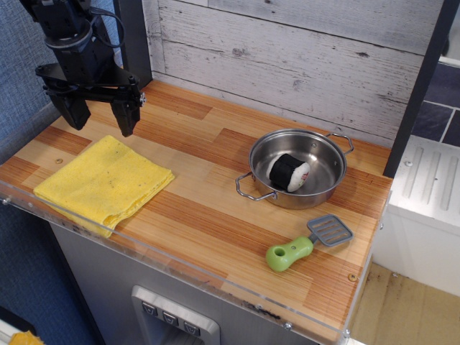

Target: Put sushi onto towel

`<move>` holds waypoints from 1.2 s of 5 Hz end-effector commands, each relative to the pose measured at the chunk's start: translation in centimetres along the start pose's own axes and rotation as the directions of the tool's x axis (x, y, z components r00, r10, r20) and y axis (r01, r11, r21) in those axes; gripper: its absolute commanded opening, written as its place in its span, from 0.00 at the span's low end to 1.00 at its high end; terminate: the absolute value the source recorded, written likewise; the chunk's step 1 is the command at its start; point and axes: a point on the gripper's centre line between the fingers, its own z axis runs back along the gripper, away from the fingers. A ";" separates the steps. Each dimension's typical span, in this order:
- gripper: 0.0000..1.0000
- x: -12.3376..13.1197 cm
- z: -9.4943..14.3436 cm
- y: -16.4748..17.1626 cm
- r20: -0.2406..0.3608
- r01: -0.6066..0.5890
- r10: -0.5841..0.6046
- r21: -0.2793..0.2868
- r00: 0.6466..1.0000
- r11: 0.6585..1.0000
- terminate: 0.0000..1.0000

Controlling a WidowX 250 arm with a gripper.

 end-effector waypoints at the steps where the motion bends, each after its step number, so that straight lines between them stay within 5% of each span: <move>1: 1.00 0.0 0.0 0.0 0.000 0.000 0.000 0.000 1.000 1.000 0.00; 3: 1.00 4.3 0.1 -5.6 0.069 0.184 -0.179 -0.074 0.981 0.980 0.00; 6: 1.00 6.2 0.5 -14.2 0.136 0.463 -0.446 -0.137 0.884 0.876 0.00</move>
